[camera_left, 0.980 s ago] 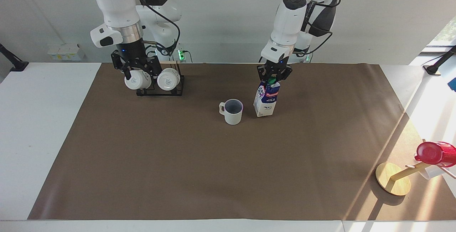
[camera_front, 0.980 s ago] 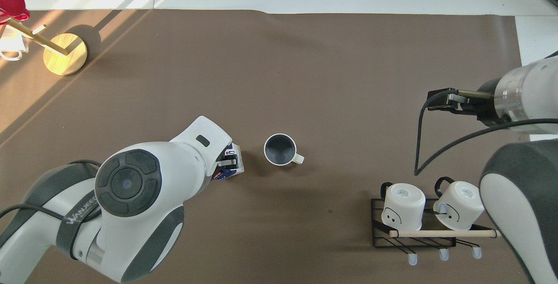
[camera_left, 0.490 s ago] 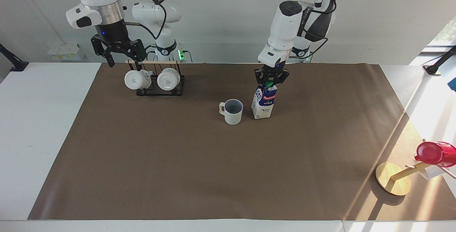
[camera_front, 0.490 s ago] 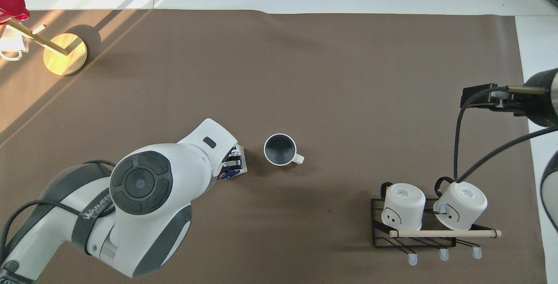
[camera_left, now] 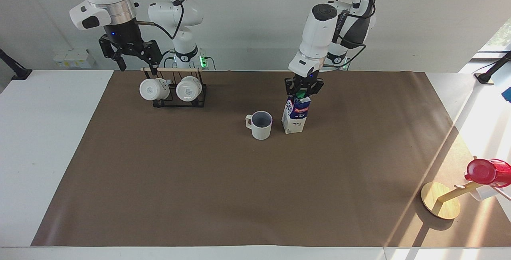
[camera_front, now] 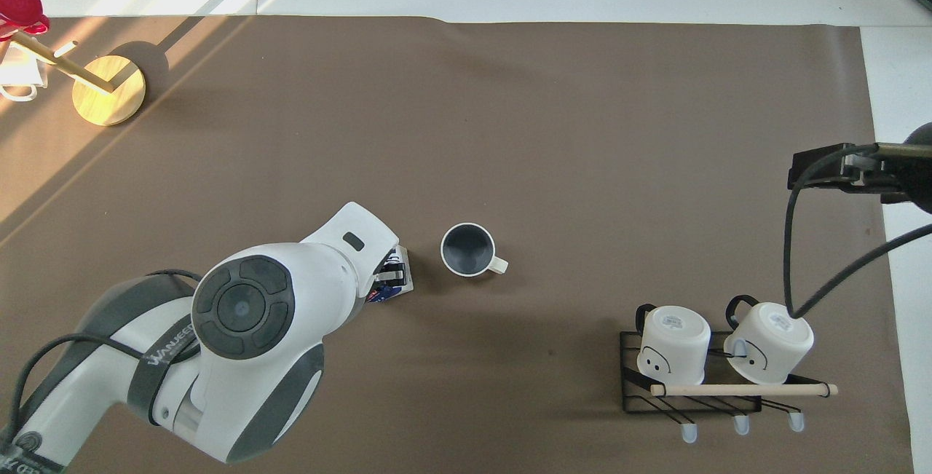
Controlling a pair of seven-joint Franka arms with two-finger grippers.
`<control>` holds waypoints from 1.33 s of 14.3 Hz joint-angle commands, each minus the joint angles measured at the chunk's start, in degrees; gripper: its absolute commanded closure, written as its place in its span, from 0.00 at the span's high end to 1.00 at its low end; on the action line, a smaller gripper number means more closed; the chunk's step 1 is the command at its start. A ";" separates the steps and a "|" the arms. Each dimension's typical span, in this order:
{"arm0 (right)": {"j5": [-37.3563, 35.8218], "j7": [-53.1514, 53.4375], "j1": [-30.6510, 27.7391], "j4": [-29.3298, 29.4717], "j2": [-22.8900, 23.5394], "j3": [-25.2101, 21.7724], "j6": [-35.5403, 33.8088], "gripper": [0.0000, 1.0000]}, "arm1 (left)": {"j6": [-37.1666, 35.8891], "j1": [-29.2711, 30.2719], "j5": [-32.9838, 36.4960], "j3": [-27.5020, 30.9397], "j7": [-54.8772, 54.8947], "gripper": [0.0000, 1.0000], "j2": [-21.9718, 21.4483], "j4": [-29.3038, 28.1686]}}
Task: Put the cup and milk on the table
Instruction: 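Lower the milk carton beside the mug with the left gripper, then open the left gripper and withdraw it from the carton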
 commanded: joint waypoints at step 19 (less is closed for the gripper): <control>3.48 -1.58 -1.28 0.79 0.24 0.66 -1.48 1.00 | -44.73 23.83 0.76 2.10 35.77 1.00 -2.87 29.83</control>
